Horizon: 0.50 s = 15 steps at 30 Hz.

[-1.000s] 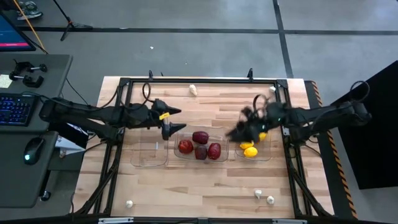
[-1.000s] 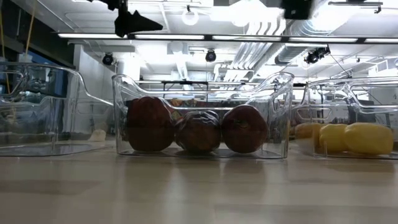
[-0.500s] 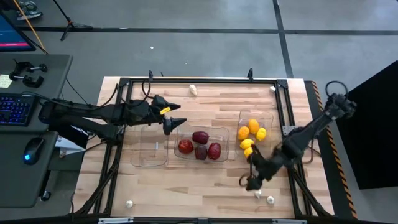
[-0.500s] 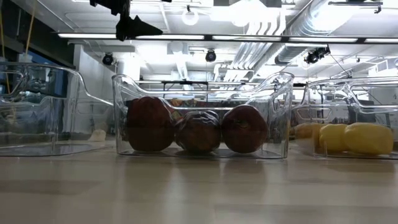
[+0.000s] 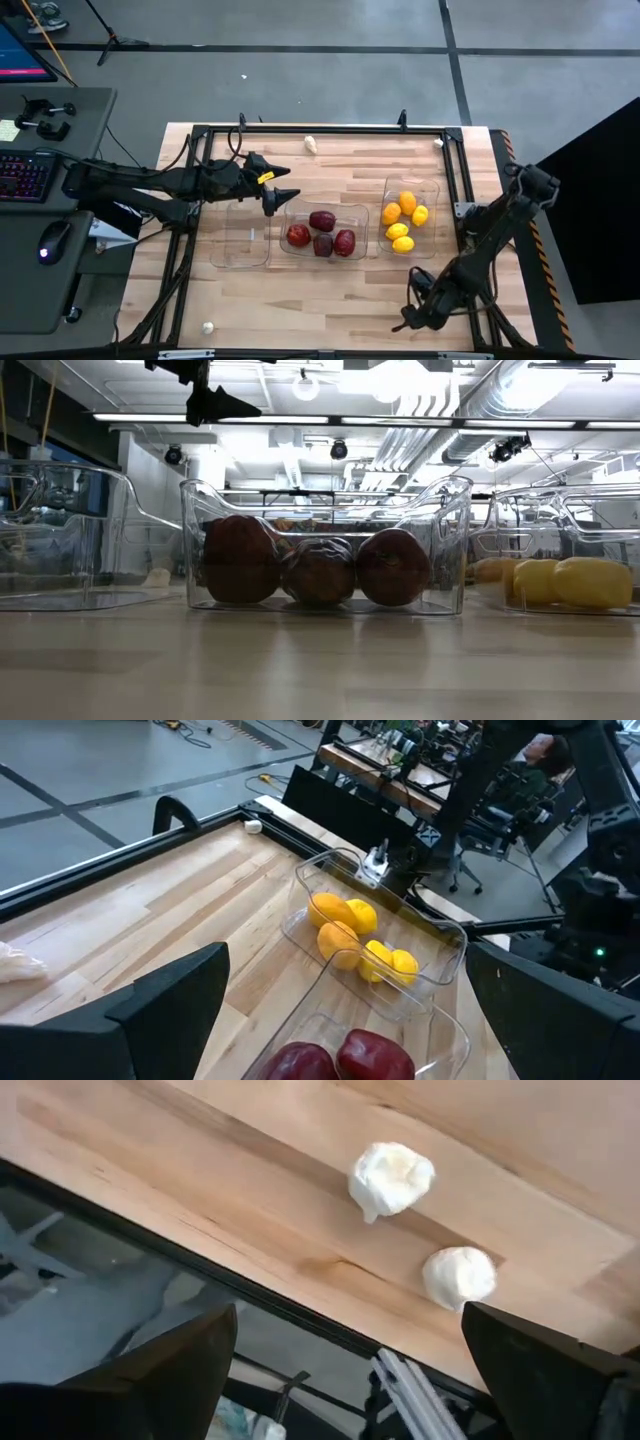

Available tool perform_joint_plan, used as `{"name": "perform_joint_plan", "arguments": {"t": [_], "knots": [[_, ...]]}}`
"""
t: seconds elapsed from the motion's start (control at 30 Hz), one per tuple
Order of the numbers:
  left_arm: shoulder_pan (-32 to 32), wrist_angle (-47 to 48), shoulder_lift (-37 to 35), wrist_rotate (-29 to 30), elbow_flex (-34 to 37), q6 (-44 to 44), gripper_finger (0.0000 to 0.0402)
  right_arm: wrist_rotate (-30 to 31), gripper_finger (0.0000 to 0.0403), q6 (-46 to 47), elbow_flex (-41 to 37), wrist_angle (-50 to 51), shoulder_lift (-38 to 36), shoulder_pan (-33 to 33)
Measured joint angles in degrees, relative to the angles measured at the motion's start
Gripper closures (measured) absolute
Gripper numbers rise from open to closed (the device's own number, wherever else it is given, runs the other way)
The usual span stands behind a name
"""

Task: Sort produce into baskets
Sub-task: Put the bottom right white garlic into the left transparent bin

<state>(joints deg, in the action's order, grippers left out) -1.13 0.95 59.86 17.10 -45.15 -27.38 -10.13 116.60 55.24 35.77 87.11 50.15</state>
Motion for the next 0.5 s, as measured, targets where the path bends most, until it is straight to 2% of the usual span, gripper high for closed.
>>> {"name": "perform_joint_plan", "arguments": {"t": [0.5], "knots": [[0.0,0.4,0.0,0.4,0.0,1.0,0.0007,-1.1,0.0091,1.5,0.0,-1.1,10.1,-3.2]]}}
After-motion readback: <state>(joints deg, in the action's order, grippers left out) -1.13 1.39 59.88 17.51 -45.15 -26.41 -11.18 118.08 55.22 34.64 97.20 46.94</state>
